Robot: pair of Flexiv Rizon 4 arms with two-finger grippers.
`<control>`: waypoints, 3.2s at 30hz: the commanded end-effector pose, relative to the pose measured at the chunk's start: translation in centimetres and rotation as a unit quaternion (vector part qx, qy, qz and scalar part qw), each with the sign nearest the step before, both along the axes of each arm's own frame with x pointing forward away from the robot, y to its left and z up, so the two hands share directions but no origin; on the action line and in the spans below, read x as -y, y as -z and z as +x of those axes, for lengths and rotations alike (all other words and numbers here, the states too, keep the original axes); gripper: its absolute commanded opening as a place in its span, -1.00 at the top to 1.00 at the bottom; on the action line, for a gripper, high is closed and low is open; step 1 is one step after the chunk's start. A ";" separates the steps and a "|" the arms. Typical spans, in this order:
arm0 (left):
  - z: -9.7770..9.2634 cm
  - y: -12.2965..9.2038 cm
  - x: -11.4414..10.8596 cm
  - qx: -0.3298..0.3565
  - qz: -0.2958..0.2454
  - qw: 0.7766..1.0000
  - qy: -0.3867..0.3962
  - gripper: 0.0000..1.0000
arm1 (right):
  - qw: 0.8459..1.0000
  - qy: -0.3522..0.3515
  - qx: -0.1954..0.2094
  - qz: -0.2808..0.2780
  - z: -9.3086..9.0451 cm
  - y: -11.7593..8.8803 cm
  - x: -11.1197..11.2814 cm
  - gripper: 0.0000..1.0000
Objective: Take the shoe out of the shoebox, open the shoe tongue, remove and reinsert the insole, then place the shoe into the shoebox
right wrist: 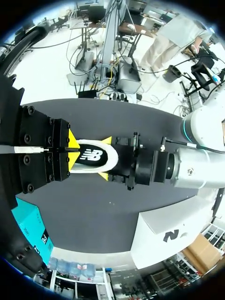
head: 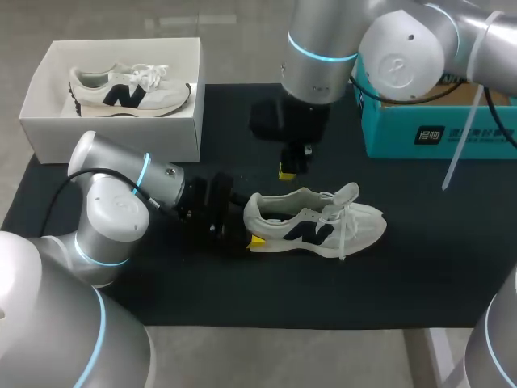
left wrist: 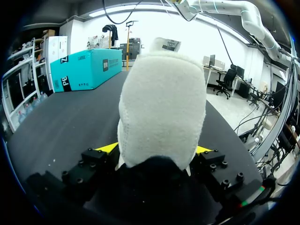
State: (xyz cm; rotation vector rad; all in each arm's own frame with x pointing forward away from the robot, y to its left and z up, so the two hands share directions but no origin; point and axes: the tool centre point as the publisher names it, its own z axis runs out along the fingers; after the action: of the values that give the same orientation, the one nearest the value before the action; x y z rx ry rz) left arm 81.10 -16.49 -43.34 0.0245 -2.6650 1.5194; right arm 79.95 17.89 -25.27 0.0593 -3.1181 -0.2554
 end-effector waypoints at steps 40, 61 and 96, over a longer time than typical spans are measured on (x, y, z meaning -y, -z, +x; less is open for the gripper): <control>0.2 0.2 0.0 0.000 0.001 1.000 0.000 1.00 | 0.999 -0.018 -0.028 -0.024 -1.4 10.4 3.2 1.00; 0.2 0.2 0.0 0.000 0.001 1.000 0.000 1.00 | 0.998 -0.025 -0.049 -0.013 1.4 13.1 3.7 1.00; 0.2 0.2 0.0 0.000 0.001 1.000 0.000 1.00 | 0.999 -0.005 -0.021 -0.037 2.9 16.3 4.0 0.31</control>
State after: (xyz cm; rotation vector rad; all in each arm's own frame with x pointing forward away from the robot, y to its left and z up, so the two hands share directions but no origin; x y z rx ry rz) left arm 81.25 -16.47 -43.34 0.0264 -2.6658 1.5191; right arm 82.12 13.48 -40.28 0.0610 -3.1022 -0.1373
